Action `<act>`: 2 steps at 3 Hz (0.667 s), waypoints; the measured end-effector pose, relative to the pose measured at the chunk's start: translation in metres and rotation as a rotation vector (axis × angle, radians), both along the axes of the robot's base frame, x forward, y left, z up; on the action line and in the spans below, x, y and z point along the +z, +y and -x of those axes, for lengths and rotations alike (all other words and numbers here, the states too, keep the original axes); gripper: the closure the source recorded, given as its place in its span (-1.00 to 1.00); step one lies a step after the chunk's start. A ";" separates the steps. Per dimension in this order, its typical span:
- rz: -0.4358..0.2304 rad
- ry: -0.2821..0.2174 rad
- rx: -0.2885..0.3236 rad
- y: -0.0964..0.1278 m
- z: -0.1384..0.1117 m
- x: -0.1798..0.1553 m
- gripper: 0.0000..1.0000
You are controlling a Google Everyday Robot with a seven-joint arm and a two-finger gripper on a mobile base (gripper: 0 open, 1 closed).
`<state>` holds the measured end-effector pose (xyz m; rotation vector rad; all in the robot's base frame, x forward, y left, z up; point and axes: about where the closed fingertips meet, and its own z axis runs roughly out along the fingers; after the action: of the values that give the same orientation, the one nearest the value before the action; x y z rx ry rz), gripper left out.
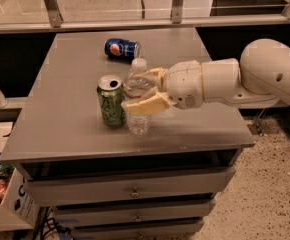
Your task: Move water bottle near green can
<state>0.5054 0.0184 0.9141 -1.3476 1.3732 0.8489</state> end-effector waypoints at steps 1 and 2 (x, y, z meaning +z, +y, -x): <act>0.024 -0.016 -0.005 0.000 0.000 -0.009 1.00; 0.034 -0.020 -0.008 -0.001 0.001 -0.010 0.62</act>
Offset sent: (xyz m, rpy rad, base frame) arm 0.0008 -0.0070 -0.0247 -0.0715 -0.0311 -0.0301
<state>0.5049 0.0178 0.9045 -1.3724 1.3821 0.8082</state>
